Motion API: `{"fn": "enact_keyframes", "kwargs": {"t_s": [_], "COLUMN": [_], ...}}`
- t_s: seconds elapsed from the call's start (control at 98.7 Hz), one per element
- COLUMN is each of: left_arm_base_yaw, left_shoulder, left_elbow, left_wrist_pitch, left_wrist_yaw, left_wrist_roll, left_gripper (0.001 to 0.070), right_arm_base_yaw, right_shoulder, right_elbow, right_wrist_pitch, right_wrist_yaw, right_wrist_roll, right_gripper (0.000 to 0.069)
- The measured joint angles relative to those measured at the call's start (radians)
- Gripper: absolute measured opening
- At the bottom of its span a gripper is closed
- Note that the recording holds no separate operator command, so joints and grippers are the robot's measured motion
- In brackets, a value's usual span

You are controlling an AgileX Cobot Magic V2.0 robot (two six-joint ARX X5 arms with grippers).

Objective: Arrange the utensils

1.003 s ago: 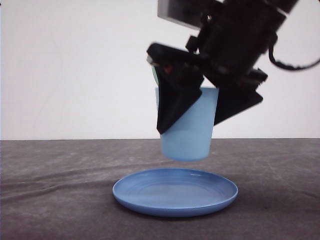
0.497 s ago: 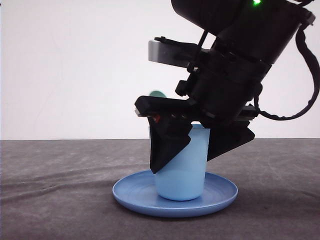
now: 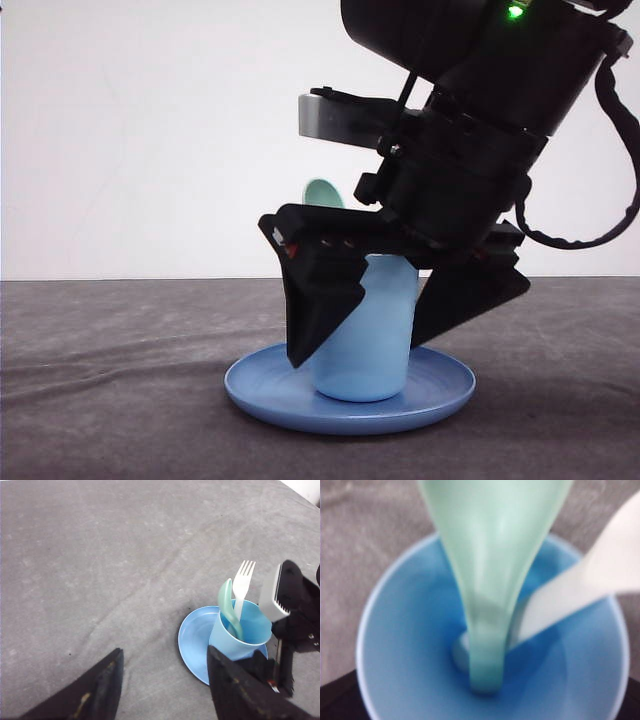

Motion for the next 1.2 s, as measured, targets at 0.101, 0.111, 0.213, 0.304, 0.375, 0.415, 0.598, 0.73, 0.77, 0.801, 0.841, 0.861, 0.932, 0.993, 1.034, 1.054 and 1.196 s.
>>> {"fn": "enact_keyframes", "kwargs": {"t_s": [0.101,0.111,0.213,0.304,0.375,0.415,0.598,0.73,0.77,0.801,0.841,0.861,0.932,0.993,1.034,1.054,1.196], "left_arm_base_yaw": [0.000,0.000,0.000,0.000,0.000,0.000,0.000,0.000,0.000,0.000,0.000,0.000,0.000,0.000,0.000,0.000,0.000], "left_shoulder": [0.000,0.000,0.000,0.000,0.000,0.000,0.000,0.000,0.000,0.000,0.000,0.000,0.000,0.000,0.000,0.000,0.000], "left_elbow": [0.000,0.000,0.000,0.000,0.000,0.000,0.000,0.000,0.000,0.000,0.000,0.000,0.000,0.000,0.000,0.000,0.000], "left_wrist_pitch": [0.000,0.000,0.000,0.000,0.000,0.000,0.000,0.010,0.015,0.019,0.026,0.029,0.039,0.046,0.048,0.050,0.072], "left_wrist_yaw": [0.000,0.000,0.000,0.000,0.000,0.000,0.000,0.001,0.002,0.002,0.002,0.002,0.002,0.002,0.002,0.002,0.002], "left_wrist_roll": [0.000,0.000,0.000,0.000,0.000,0.000,0.000,-0.002,-0.002,-0.003,-0.003,-0.004,-0.006,-0.008,-0.009,-0.012,-0.023], "left_gripper": [0.0317,0.0317,0.0317,0.0317,0.0317,0.0317,0.0317,0.0317,0.0317,0.0317,0.0317,0.0317,0.0317,0.0317,0.0317,0.0317,0.0317], "right_arm_base_yaw": [0.000,0.000,0.008,0.024,0.038,0.045,0.052,0.052,0.052,0.052,0.052,0.052,0.051,0.051,0.051,0.051,0.051], "right_shoulder": [-0.033,-0.039,-0.110,-0.197,-0.277,-0.319,-0.513,-0.627,-0.655,-0.674,-0.697,-0.708,-0.739,-0.755,-0.763,-0.765,-0.767], "right_elbow": [0.000,0.001,0.021,0.042,0.057,0.065,0.114,0.156,0.164,0.169,0.172,0.172,0.172,0.172,0.172,0.172,0.172], "right_wrist_pitch": [-0.072,-0.079,-0.149,-0.202,-0.251,-0.274,-0.369,-0.426,-0.427,-0.427,-0.426,-0.426,-0.426,-0.427,-0.428,-0.429,-0.430], "right_wrist_yaw": [-0.001,-0.001,-0.001,0.000,0.000,0.000,0.035,0.161,0.213,0.253,0.304,0.326,0.375,0.385,0.389,0.389,0.390], "right_wrist_roll": [0.000,0.000,0.002,0.003,0.003,0.003,0.004,0.003,0.003,0.002,0.001,-0.001,-0.004,-0.005,-0.006,-0.008,-0.018], "right_gripper": [0.0660,0.0660,0.0660,0.0660,0.0660,0.0660,0.0660,0.0660,0.0660,0.0660,0.0660,0.0660,0.0660,0.0660,0.0660,0.0660,0.0660]}}
